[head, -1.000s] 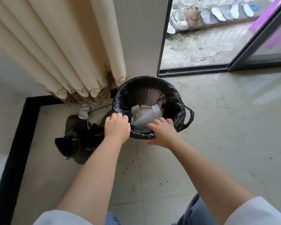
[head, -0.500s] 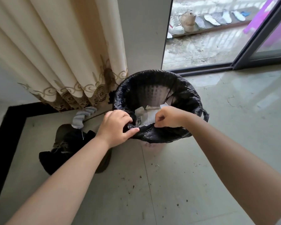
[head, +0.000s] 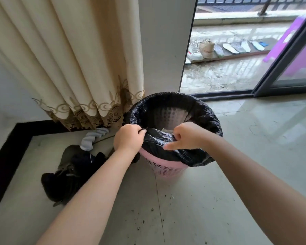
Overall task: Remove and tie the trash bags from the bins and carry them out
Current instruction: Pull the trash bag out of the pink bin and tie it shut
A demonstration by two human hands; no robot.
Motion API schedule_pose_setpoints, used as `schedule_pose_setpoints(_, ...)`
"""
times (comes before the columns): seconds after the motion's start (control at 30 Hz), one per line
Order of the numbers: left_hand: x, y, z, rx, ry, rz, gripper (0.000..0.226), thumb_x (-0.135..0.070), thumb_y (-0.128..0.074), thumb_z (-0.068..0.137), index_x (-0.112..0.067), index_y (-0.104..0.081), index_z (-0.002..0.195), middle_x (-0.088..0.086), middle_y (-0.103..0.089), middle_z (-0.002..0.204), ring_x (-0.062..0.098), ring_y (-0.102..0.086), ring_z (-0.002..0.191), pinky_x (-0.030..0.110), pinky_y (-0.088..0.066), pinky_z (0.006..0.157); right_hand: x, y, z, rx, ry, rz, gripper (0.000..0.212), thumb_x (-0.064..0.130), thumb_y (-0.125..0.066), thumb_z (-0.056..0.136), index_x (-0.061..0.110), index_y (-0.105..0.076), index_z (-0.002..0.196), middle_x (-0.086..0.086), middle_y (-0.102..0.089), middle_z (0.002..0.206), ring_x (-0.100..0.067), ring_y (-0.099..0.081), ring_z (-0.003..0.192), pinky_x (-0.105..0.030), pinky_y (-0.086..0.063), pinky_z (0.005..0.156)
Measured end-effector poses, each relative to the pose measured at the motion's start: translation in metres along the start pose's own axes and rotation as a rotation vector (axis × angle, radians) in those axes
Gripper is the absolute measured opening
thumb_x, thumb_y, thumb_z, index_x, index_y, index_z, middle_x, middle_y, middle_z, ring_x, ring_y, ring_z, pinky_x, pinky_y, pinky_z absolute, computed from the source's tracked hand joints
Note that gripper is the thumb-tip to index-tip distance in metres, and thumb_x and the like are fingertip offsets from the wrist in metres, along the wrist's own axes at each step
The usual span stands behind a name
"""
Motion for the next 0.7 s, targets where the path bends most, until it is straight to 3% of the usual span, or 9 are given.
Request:
schedule_pose_setpoints(0.07, -0.001, -0.001, -0.002, -0.025, 0.025, -0.031, 0.03, -0.028, -0.045, 0.093, -0.01, -0.069, 0.099, 0.015, -0.064, 0.103, 0.032, -0.057, 0.097, 0.03, -0.037, 0.067, 0.005, -0.015, -0.004, 0.13, -0.026, -0.089, 0.048, 0.052, -0.057, 0.079, 0.008, -0.05, 0.061, 0.007, -0.034, 0.055, -0.018, -0.042, 0.057, -0.026, -0.029, 0.049)
schedule_pose_setpoints(0.17, -0.002, 0.003, -0.003, -0.039, 0.057, -0.023, 0.031, -0.028, -0.042, 0.094, -0.013, -0.067, 0.106, 0.015, -0.061, 0.109, 0.033, -0.057, 0.1, 0.032, -0.04, 0.07, 0.003, -0.023, -0.01, 0.173, -0.068, -0.119, 0.031, 0.029, -0.054, 0.086, 0.005, -0.055, 0.067, 0.001, -0.038, 0.059, -0.023, -0.044, 0.068, -0.027, -0.035, 0.058)
schedule_pose_setpoints(0.23, -0.006, 0.003, -0.004, -0.032, 0.025, -0.006, 0.034, -0.031, -0.041, 0.095, -0.012, -0.065, 0.108, 0.016, -0.058, 0.113, 0.034, -0.057, 0.1, 0.033, -0.04, 0.071, -0.005, -0.016, -0.015, 0.094, -0.1, -0.123, 0.017, 0.015, -0.052, 0.084, 0.001, -0.06, 0.08, -0.003, -0.044, 0.07, -0.024, -0.045, 0.077, -0.028, -0.035, 0.063)
schedule_pose_setpoints(0.3, -0.014, -0.002, -0.007, 0.046, -0.062, -0.004, 0.042, -0.042, -0.045, 0.091, -0.01, -0.063, 0.111, 0.015, -0.055, 0.116, 0.033, -0.056, 0.103, 0.036, -0.043, 0.079, -0.018, -0.002, -0.017, -0.023, -0.159, -0.13, 0.018, 0.013, -0.052, 0.08, 0.002, -0.063, 0.089, -0.006, -0.047, 0.077, -0.026, -0.049, 0.078, -0.028, -0.036, 0.063)
schedule_pose_setpoints(0.4, -0.019, -0.011, -0.015, 0.112, -0.133, 0.103, 0.053, -0.05, -0.06, 0.078, -0.01, -0.057, 0.113, 0.011, -0.053, 0.115, 0.029, -0.052, 0.108, 0.038, -0.043, 0.087, -0.035, 0.017, -0.026, -0.2, -0.276, -0.09, 0.007, 0.014, -0.051, 0.078, 0.009, -0.056, 0.073, -0.006, -0.049, 0.072, -0.03, -0.052, 0.078, -0.028, -0.035, 0.061)
schedule_pose_setpoints(0.47, -0.015, -0.009, -0.016, 0.047, -0.08, 0.14, 0.041, -0.027, -0.065, 0.079, -0.01, -0.05, 0.113, 0.013, -0.048, 0.117, 0.031, -0.052, 0.105, 0.037, -0.043, 0.081, -0.045, 0.023, -0.033, -0.28, -0.364, -0.056, 0.004, 0.013, -0.049, 0.078, 0.013, -0.053, 0.078, -0.009, -0.054, 0.084, -0.032, -0.056, 0.09, -0.028, -0.034, 0.064)
schedule_pose_setpoints(0.53, -0.006, -0.002, -0.016, -0.013, 0.021, 0.124, 0.042, -0.009, -0.062, 0.078, -0.01, -0.044, 0.116, 0.014, -0.043, 0.119, 0.033, -0.054, 0.097, 0.035, -0.041, 0.069, -0.055, 0.025, -0.04, -0.285, -0.445, -0.132, 0.014, 0.013, -0.05, 0.078, 0.013, -0.056, 0.091, -0.01, -0.056, 0.099, -0.032, -0.056, 0.099, -0.03, -0.035, 0.068)
schedule_pose_setpoints(0.6, 0.01, 0.005, -0.012, -0.02, 0.137, 0.061, 0.044, -0.006, -0.059, 0.078, -0.012, -0.041, 0.118, 0.015, -0.041, 0.12, 0.036, -0.055, 0.096, 0.035, -0.039, 0.066, -0.071, 0.024, -0.049, -0.21, -0.579, -0.186, 0.019, 0.012, -0.049, 0.076, 0.015, -0.056, 0.094, -0.008, -0.052, 0.097, -0.031, -0.055, 0.097, -0.03, -0.037, 0.069)
schedule_pose_setpoints(0.7, 0.037, 0.016, -0.003, -0.043, 0.297, -0.077, 0.024, -0.011, -0.049, 0.089, -0.009, -0.053, 0.113, 0.021, -0.049, 0.121, 0.041, -0.053, 0.102, 0.04, -0.042, 0.072, -0.1, 0.018, -0.066, -0.099, -0.77, -0.077, 0.006, 0.012, -0.045, 0.08, 0.012, -0.051, 0.082, -0.007, -0.05, 0.087, -0.028, -0.051, 0.081, -0.028, -0.038, 0.068)
Point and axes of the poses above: each hand's wrist, its own z-axis towards the middle knuckle, its own y-axis out of the back of the hand, x = y × z, the point moved 5 cm from there along z, towards the middle knuckle
